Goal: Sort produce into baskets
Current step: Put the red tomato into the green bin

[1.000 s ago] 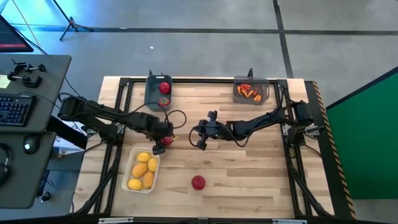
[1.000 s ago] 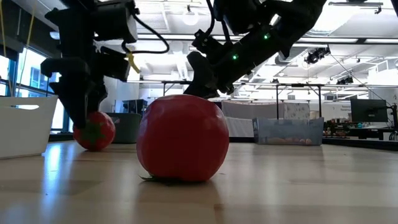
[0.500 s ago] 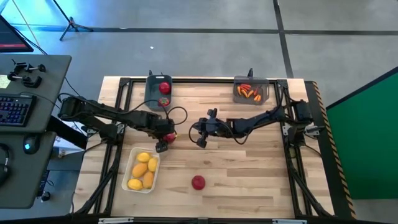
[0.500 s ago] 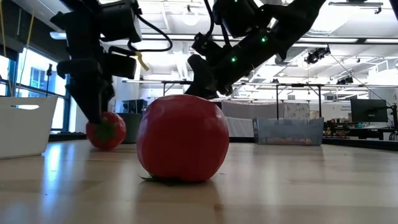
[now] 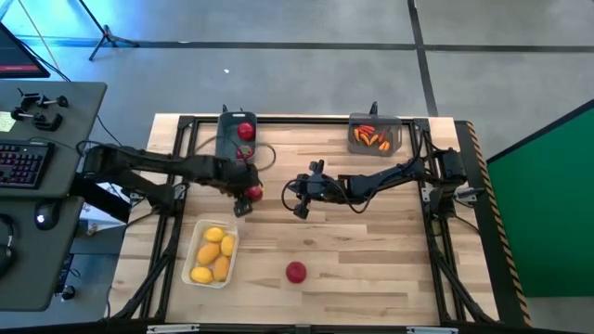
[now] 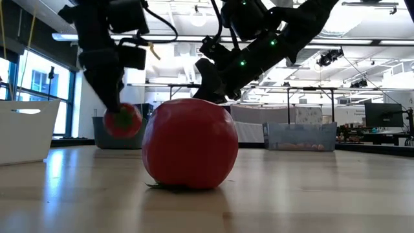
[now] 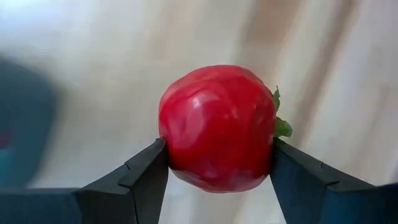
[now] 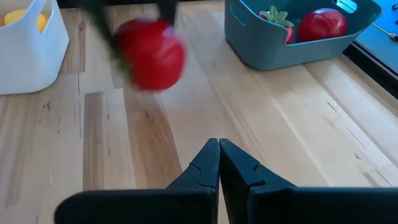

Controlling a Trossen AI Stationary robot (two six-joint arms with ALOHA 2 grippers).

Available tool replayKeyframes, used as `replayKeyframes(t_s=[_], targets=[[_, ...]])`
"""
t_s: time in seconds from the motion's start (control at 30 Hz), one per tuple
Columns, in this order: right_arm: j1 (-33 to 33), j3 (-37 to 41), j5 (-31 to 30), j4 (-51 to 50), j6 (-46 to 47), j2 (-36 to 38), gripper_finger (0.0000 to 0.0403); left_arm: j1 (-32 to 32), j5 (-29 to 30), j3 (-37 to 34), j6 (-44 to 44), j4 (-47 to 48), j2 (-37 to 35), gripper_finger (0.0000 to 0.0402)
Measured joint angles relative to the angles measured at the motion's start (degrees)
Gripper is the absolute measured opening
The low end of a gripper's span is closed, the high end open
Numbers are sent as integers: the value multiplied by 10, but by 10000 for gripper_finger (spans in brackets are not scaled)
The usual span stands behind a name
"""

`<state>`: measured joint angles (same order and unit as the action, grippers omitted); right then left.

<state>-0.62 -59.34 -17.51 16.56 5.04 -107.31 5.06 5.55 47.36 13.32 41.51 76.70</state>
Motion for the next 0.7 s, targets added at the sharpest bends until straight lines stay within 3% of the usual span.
replayKeyframes(t_s=[0.23, 0.43, 0.7], targets=[[0, 0, 0, 0, 0, 0, 0, 108, 79, 54, -2, 75, -54, 224], [0, 0, 0, 1, 0, 0, 0, 231, 173, 72, 10, 80, -83, 223], [0, 0, 0, 2, 9, 0, 0, 359, 135, 61, -70, -10, -37, 223]])
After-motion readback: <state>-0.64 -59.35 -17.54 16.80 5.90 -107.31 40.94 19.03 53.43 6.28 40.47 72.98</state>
